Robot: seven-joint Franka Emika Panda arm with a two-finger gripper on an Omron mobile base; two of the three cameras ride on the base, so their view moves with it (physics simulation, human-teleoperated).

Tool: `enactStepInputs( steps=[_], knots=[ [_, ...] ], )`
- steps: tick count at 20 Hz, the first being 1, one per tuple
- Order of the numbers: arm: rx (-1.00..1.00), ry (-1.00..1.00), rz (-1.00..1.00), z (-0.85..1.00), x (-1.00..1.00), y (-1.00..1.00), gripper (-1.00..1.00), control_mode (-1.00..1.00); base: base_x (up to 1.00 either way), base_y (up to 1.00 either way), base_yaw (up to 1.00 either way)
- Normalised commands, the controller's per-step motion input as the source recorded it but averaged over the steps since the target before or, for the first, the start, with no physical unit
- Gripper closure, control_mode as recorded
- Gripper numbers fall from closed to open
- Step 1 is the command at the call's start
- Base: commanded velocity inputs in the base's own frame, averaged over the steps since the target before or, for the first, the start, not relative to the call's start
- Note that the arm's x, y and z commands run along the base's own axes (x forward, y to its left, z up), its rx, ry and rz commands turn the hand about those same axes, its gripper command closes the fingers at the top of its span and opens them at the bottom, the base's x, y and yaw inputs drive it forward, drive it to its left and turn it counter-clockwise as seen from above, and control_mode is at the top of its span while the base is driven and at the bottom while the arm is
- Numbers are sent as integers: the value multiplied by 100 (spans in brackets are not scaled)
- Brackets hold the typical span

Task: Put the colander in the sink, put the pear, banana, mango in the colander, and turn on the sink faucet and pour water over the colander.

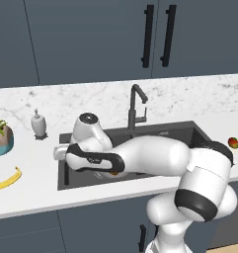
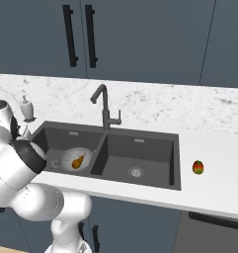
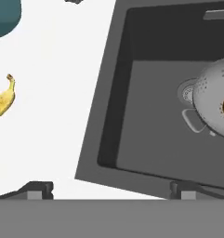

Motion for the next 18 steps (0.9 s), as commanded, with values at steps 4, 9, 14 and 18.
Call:
enactStepInputs(
  steps=[4, 9, 14, 18],
  knots=[
    [18, -2, 4, 6, -12, 54, -100, -100, 0, 0, 0],
    [12, -3, 2, 11, 5, 54, -100, -100, 0, 0, 0],
    [0, 0, 0, 24, 6, 56, -100, -100, 0, 0, 0],
    [-11, 0, 0, 9, 0, 57, -100, -100, 0, 0, 0]
  ],
)
